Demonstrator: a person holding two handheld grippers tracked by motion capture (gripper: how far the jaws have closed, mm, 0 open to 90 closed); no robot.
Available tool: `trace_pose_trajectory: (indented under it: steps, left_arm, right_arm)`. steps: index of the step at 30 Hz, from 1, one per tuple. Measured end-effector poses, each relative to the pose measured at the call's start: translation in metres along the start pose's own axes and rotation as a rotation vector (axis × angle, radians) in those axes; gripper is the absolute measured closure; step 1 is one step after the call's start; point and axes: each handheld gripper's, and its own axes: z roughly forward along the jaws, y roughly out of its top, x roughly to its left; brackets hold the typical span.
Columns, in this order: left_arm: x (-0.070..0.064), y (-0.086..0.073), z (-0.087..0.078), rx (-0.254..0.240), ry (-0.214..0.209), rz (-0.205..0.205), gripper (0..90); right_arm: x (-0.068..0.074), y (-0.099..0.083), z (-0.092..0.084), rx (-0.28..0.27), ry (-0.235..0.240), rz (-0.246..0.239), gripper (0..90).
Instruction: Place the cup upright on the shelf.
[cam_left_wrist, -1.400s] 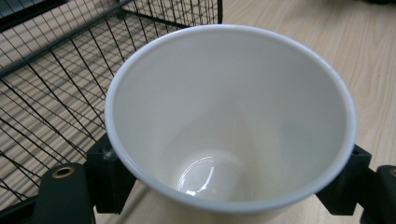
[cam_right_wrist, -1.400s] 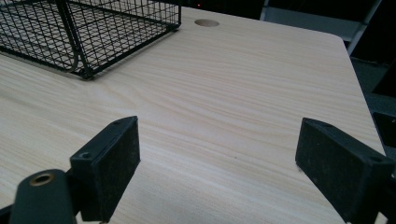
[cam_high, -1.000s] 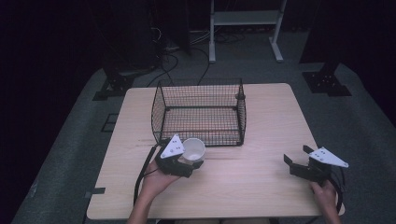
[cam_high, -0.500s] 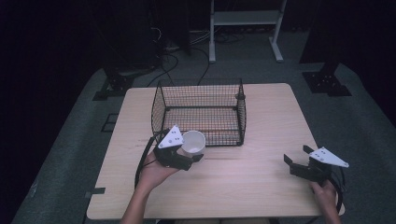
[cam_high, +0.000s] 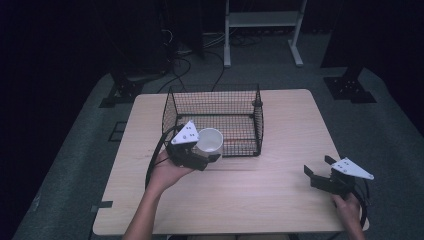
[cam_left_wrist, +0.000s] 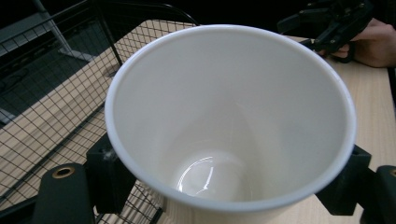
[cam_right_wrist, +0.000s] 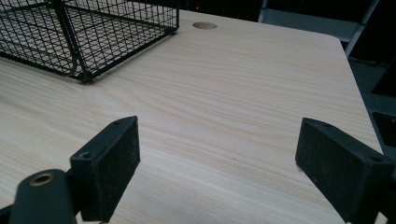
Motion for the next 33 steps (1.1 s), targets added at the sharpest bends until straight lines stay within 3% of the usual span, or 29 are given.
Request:
trace_pose_trajectory:
  steps: [15,33]
  left_arm:
    - [0.022,0.017,-0.001,0.0,0.024,0.001,20.9]
    - [0.048,0.042,0.005,0.006,0.003,0.013,20.9]
  right_arm:
    - [-0.001,0.0,-0.001,-0.004,0.001,0.009,13.0]
    - [-0.001,0.0,0.0,-0.004,-0.001,0.008,13.0]
